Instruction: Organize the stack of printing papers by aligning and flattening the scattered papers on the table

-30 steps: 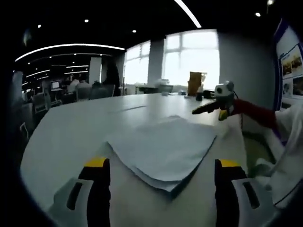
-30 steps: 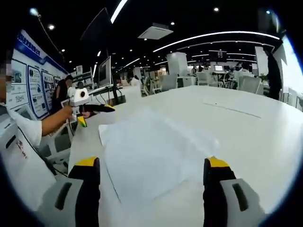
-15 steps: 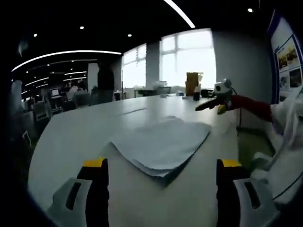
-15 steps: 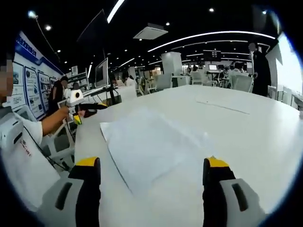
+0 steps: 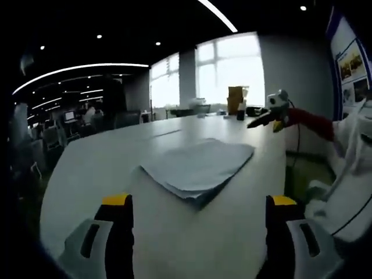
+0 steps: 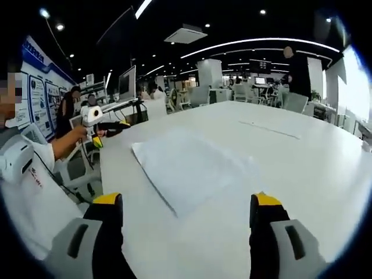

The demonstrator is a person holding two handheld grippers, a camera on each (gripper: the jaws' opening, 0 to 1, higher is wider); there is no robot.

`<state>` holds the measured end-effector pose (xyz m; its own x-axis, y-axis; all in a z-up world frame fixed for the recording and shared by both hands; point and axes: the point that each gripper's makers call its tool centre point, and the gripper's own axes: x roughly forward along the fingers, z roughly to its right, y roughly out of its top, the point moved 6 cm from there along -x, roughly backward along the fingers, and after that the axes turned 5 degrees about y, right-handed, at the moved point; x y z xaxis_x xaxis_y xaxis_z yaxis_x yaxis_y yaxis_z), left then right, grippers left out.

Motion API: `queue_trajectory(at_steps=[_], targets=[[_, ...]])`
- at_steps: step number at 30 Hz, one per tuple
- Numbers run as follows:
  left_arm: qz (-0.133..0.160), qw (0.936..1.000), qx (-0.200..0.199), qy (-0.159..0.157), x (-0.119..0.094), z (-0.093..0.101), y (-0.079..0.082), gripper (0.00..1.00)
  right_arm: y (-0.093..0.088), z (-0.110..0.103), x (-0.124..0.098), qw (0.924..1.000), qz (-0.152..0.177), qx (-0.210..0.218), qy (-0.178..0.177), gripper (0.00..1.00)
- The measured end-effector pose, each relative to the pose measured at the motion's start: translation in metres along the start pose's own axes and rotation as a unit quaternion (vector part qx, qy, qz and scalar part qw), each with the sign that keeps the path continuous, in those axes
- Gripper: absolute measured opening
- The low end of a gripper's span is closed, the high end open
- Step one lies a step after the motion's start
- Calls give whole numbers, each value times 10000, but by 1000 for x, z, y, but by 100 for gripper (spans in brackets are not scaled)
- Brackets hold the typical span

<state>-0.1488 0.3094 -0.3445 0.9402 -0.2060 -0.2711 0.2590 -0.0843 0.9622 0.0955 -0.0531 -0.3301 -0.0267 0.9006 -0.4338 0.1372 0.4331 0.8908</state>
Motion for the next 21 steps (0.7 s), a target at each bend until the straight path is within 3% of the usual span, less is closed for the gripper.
queue_trajectory(at_steps=[5, 15, 21], targets=[[-16, 9999, 42, -125, -10, 4, -3, 97, -2, -4, -11, 9999, -37, 42, -125, 86], [12, 10000, 48, -53, -18, 5, -3, 97, -2, -15, -20, 9995, -39, 68, -301, 90], [-112, 9998, 163, -56, -20, 6, -8, 97, -7, -17, -25, 9993, -123, 171, -312, 90]])
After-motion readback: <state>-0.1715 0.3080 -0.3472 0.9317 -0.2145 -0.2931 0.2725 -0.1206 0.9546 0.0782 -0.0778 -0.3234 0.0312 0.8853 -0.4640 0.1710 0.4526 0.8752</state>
